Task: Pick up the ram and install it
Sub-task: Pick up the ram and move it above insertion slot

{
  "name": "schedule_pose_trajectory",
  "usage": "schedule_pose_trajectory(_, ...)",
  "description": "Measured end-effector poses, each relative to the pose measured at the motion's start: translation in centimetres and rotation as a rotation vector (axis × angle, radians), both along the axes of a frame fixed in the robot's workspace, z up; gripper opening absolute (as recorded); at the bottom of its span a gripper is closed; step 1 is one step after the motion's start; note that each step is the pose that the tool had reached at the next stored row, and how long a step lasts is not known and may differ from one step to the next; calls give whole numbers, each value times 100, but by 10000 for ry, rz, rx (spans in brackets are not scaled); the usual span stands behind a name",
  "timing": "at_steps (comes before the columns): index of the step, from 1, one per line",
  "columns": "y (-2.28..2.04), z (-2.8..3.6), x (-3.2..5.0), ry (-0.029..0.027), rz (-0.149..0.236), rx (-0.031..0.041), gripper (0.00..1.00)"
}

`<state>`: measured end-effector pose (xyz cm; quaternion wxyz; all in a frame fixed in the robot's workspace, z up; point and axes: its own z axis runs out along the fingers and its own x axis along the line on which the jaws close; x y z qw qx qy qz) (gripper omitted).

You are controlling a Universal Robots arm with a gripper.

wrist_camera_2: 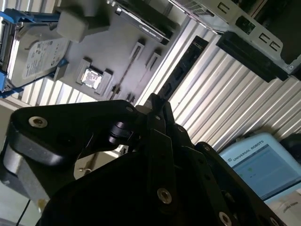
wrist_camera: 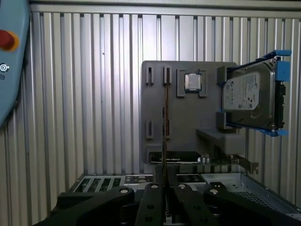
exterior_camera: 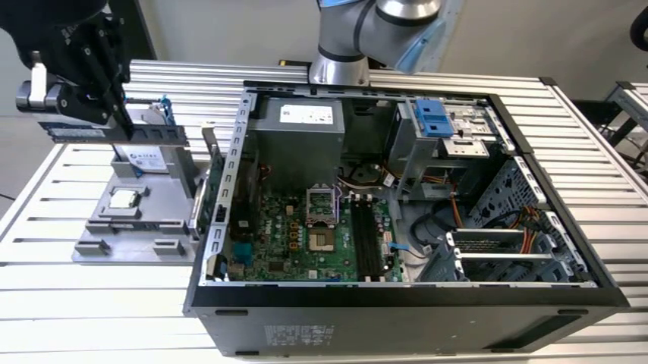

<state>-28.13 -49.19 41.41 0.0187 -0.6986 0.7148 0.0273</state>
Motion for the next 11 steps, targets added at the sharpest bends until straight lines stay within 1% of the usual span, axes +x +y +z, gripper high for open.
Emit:
schedule_pose_trajectory(4,0,-3,89,0,0,0,0)
schedule_pose_trajectory(11,0,-8,286,0,1,0,0)
